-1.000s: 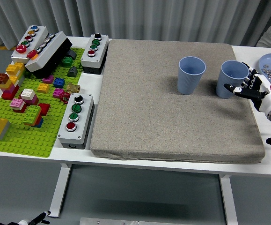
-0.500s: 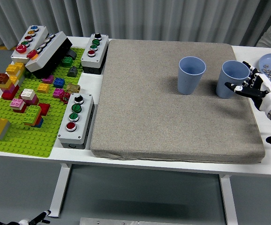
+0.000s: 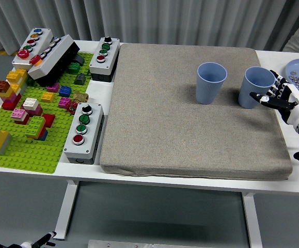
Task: Pick cup pour cup place
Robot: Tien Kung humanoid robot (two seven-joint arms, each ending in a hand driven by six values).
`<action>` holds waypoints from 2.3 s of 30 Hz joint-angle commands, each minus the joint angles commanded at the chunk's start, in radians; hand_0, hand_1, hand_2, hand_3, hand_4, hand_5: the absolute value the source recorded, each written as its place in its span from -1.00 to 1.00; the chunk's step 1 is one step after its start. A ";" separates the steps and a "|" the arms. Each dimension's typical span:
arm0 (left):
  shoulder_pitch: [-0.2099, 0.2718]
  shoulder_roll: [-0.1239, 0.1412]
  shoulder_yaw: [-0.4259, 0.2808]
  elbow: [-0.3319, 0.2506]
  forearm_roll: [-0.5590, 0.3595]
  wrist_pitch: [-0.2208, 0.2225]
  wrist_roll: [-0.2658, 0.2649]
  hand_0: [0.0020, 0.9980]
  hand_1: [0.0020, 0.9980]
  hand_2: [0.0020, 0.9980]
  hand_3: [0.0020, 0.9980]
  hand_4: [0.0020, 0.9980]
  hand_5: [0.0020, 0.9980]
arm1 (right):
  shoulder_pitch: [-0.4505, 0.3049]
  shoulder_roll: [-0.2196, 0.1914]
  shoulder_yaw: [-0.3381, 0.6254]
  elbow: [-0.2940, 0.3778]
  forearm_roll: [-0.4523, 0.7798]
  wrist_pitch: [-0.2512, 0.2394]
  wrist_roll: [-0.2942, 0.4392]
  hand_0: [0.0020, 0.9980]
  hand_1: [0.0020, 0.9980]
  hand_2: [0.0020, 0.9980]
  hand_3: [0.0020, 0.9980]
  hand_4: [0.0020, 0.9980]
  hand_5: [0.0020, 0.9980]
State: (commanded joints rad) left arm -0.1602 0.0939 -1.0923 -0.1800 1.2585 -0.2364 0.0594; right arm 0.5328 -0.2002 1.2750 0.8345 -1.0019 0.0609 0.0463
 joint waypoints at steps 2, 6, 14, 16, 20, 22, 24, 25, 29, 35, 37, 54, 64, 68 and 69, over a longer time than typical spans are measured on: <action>-0.001 0.000 0.002 0.000 0.000 0.000 0.000 0.67 0.67 0.75 0.61 0.29 1.00 | -0.001 0.001 -0.002 -0.007 0.001 -0.001 0.004 0.98 0.94 1.00 1.00 0.77 -0.39; -0.001 0.000 0.005 0.000 -0.002 0.000 0.000 0.67 0.67 0.75 0.61 0.29 1.00 | -0.004 0.006 -0.011 -0.022 0.002 -0.003 0.012 0.98 0.94 1.00 1.00 0.77 -0.39; -0.002 0.000 0.021 0.000 -0.014 -0.001 -0.002 0.67 0.67 0.75 0.61 0.29 1.00 | -0.002 0.014 -0.024 -0.051 0.006 -0.002 0.024 0.97 0.94 1.00 1.00 0.75 -0.39; -0.003 0.000 0.023 0.000 -0.016 0.000 -0.003 0.67 0.67 0.75 0.61 0.29 1.00 | 0.000 0.013 -0.024 -0.055 0.005 -0.002 0.026 0.97 0.94 1.00 1.00 0.75 -0.39; -0.007 0.000 0.030 0.000 -0.021 0.000 -0.005 0.67 0.67 0.75 0.61 0.29 1.00 | 0.008 0.012 -0.025 -0.063 0.005 -0.001 0.027 0.97 0.93 1.00 1.00 0.74 -0.39; -0.009 0.000 0.031 0.000 -0.021 0.000 -0.005 0.67 0.67 0.75 0.61 0.29 1.00 | 0.011 0.012 -0.025 -0.066 0.005 -0.001 0.027 0.97 0.93 1.00 1.00 0.74 -0.39; -0.011 0.000 0.033 0.000 -0.023 0.000 -0.006 0.67 0.67 0.75 0.61 0.29 1.00 | 0.015 0.013 -0.027 -0.070 0.007 0.000 0.029 0.97 0.93 1.00 1.00 0.74 -0.39; -0.012 0.000 0.035 0.000 -0.024 0.000 -0.006 0.67 0.67 0.75 0.61 0.29 1.00 | 0.019 0.015 -0.028 -0.074 0.005 -0.001 0.029 0.97 0.93 1.00 1.00 0.74 -0.39; -0.014 0.000 0.037 0.000 -0.025 0.000 -0.006 0.67 0.67 0.75 0.61 0.29 1.00 | 0.026 0.018 -0.030 -0.082 0.004 -0.002 0.031 0.96 0.93 1.00 1.00 0.74 -0.38; -0.020 -0.002 0.021 0.000 0.004 -0.003 0.003 0.67 0.67 0.75 0.61 0.29 1.00 | 0.031 0.026 -0.028 -0.093 0.002 -0.003 0.034 0.96 0.93 1.00 1.00 0.74 -0.38; -0.023 -0.003 0.021 0.000 0.007 -0.003 0.005 0.67 0.67 0.75 0.61 0.29 1.00 | 0.035 0.028 -0.028 -0.097 0.002 -0.002 0.035 0.96 0.93 1.00 1.00 0.74 -0.38; -0.026 -0.003 0.032 0.000 -0.002 -0.002 0.003 0.67 0.68 0.75 0.61 0.29 1.00 | 0.077 0.045 -0.043 -0.133 -0.002 0.000 0.040 0.96 0.93 1.00 1.00 0.74 -0.39; -0.023 -0.002 0.036 0.000 -0.012 0.002 0.000 0.67 0.68 0.75 0.61 0.29 1.00 | 0.088 0.054 -0.044 -0.142 0.000 0.000 0.042 0.96 0.93 1.00 1.00 0.73 -0.38; -0.021 -0.002 0.037 0.000 -0.014 0.002 -0.001 0.67 0.68 0.75 0.61 0.29 1.00 | 0.089 0.057 -0.047 -0.146 0.001 -0.002 0.046 0.95 0.92 1.00 1.00 0.73 -0.39; -0.021 -0.002 0.037 0.000 -0.015 0.002 -0.001 0.67 0.68 0.75 0.61 0.29 1.00 | 0.088 0.057 -0.049 -0.146 0.002 -0.002 0.046 0.95 0.92 1.00 1.00 0.73 -0.39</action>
State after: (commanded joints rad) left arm -0.1808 0.0918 -1.0549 -0.1800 1.2437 -0.2344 0.0588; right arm 0.6211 -0.1427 1.2258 0.6884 -1.0000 0.0585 0.0927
